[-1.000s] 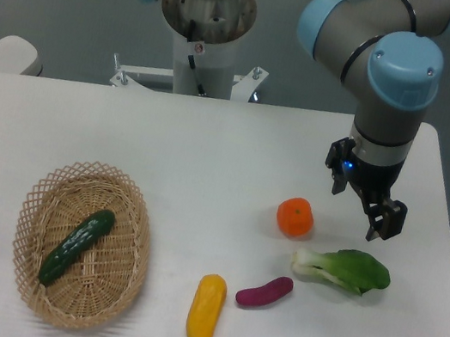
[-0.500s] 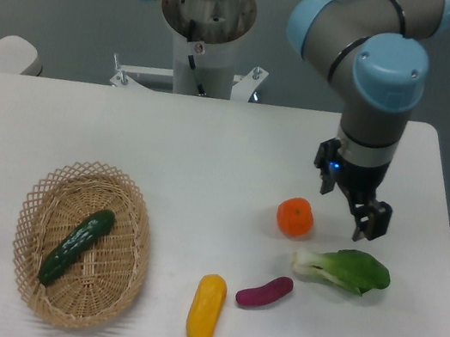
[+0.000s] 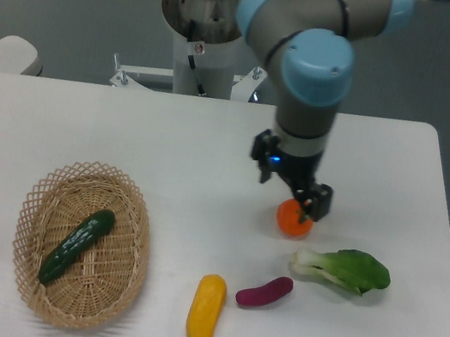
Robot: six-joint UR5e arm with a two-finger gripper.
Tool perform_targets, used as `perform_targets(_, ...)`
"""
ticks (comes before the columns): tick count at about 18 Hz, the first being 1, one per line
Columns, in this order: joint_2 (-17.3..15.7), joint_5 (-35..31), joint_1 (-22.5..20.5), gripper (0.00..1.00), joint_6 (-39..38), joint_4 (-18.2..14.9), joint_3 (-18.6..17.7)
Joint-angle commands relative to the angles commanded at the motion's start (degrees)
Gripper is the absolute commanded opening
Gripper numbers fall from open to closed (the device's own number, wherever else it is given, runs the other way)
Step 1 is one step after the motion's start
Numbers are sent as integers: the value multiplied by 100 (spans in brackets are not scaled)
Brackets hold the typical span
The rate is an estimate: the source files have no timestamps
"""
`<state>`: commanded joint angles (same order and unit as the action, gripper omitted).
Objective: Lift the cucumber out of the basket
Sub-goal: 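Move the open gripper over to the wicker basket above the cucumber, then lower the gripper onto the green cucumber and close on it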
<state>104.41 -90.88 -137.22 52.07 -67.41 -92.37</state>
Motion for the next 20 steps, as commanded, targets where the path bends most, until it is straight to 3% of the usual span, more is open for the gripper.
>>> perform_targets(4, 264, 53, 651, 100, -1346, 482, 9)
perform_targets(10, 676, 62, 1301, 100, -2402, 589, 79)
perform_targets(20, 1257, 132, 2031, 100, -2570, 1107, 35)
